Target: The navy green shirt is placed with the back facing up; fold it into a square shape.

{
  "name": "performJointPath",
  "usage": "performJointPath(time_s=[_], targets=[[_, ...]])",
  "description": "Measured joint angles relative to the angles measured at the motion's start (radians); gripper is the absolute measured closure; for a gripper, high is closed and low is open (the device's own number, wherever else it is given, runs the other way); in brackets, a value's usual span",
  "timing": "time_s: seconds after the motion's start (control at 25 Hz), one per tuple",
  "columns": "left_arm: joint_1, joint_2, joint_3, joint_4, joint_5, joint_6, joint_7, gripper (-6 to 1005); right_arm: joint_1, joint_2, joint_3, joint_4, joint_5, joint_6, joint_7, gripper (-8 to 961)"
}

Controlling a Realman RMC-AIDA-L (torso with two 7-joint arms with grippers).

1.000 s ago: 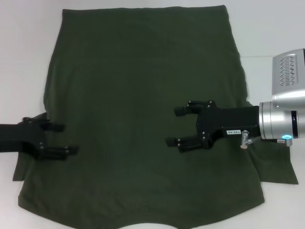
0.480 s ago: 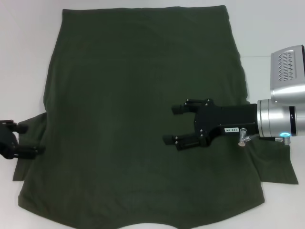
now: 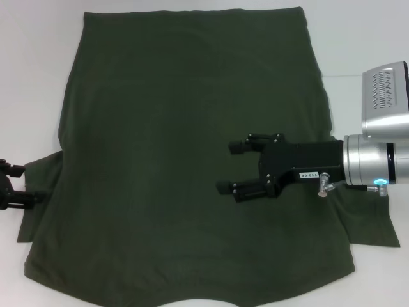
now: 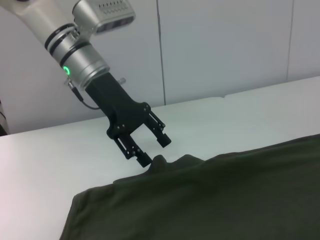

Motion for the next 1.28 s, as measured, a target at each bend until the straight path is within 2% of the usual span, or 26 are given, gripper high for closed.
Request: performJointPath(time_s=[0.8, 1.04, 1.28], targets=[[-0.012, -0.005, 0.086, -0.04, 0.023, -0.097, 0.008, 279, -0.002, 0.0, 0.0, 0.004, 0.006, -0.001, 0.003, 6], [-0.021, -0.006, 0.092, -0.047, 0.034, -0.108, 0.008, 340, -0.006, 0.0, 0.0, 0.004, 0.006, -0.002, 0.004, 6], [-0.029, -0.004, 0.107, -0.059, 0.041, -0.119, 0.008, 446, -0.008, 0.0, 0.0, 0.005, 0.016, -0.002, 0.004, 6]])
